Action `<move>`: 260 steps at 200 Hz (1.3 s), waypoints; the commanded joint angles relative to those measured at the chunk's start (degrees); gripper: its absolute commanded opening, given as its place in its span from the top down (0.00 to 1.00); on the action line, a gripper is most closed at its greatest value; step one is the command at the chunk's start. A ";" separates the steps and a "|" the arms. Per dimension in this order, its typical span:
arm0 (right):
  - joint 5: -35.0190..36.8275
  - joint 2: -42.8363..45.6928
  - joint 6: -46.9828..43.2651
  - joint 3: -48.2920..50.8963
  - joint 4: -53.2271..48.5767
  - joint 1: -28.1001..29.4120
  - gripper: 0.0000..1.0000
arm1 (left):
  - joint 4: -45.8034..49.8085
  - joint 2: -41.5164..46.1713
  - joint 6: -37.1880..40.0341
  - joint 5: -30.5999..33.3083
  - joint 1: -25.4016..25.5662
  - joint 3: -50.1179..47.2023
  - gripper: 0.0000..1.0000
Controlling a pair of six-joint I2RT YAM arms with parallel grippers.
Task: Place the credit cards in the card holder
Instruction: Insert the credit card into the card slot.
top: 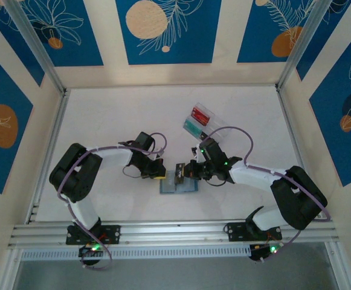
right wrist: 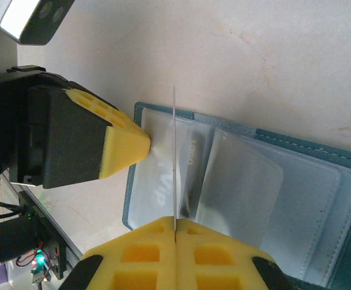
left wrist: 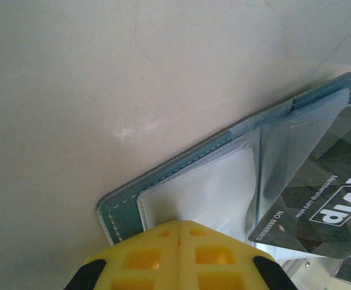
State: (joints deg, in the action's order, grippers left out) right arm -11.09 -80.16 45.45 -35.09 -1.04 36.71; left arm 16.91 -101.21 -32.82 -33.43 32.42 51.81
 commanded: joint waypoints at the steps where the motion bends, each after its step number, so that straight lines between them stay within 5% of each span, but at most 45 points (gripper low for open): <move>1: 0.08 -0.06 0.24 1.59 -0.26 -0.49 1.00 | 3.40 -0.44 0.90 2.60 -0.86 -1.54 1.00; 260: -10.97 -5.97 7.59 5.97 7.45 -1.61 1.00 | 1.36 0.27 -0.09 2.42 -0.83 -3.89 1.00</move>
State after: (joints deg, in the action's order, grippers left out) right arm -20.45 -85.08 52.36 -30.68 7.35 34.81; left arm 14.59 -100.18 -32.88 -33.45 32.10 49.87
